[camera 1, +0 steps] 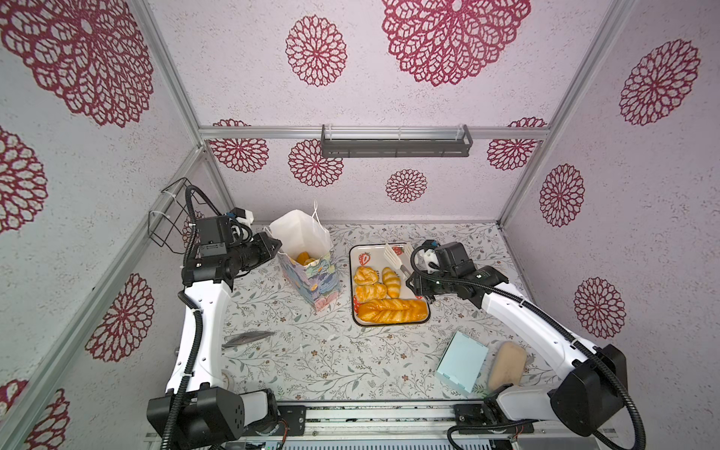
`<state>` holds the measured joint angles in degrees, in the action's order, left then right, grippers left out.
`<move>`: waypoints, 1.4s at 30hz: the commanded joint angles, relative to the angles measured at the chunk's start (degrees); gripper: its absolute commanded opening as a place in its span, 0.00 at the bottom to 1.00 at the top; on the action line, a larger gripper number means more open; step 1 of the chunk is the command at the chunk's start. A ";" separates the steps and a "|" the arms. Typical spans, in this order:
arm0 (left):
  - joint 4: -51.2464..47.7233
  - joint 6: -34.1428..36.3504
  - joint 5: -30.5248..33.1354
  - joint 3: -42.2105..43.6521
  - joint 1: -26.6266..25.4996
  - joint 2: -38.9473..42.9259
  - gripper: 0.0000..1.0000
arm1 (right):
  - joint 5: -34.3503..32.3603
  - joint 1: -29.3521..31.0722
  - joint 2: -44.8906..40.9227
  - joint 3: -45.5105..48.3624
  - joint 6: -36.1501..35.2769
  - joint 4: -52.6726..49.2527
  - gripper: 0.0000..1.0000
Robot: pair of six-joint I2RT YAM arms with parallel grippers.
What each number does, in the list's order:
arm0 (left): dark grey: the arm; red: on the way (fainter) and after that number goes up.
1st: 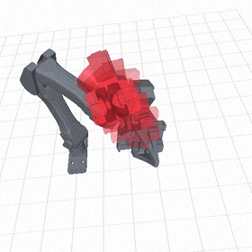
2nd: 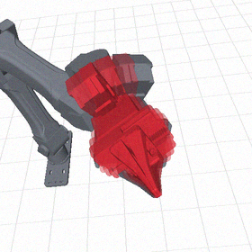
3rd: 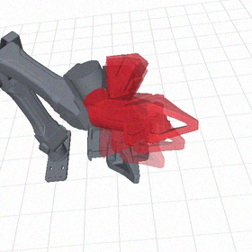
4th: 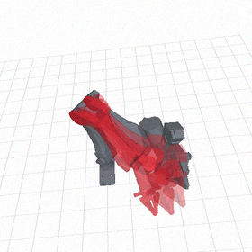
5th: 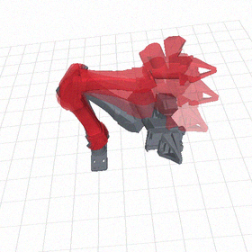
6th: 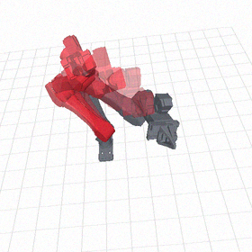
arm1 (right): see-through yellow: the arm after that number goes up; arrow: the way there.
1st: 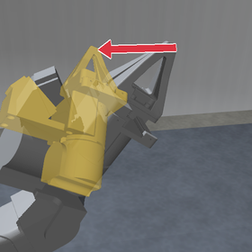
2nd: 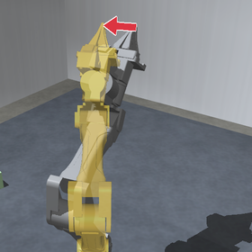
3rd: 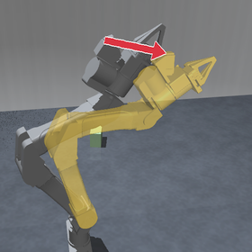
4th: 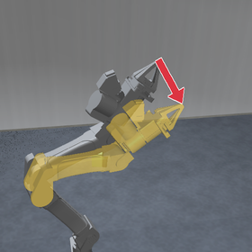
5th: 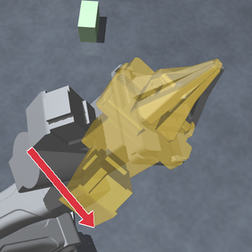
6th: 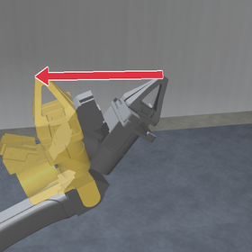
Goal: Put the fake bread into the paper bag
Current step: 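Withdraw the empty tongs from the bag back over the tray, then lower the tongs onto the last striped croissant in the tray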
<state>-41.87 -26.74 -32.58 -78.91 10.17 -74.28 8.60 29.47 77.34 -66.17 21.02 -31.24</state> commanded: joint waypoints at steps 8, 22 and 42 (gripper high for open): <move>0.73 -0.17 -0.30 -1.33 -0.27 -0.69 0.11 | -0.67 -1.23 2.23 2.06 2.39 2.98 0.52; 0.69 0.11 -0.12 -0.80 -0.26 -0.86 0.11 | 1.02 -1.31 5.97 5.56 3.59 6.49 0.52; 0.73 0.30 0.03 -0.40 -0.28 -0.67 0.11 | 3.09 -1.35 8.81 7.99 5.35 10.15 0.51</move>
<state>-41.85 -26.81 -32.53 -78.91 10.02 -74.70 11.11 28.47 86.43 -58.43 25.61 -23.29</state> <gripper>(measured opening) 0.107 0.513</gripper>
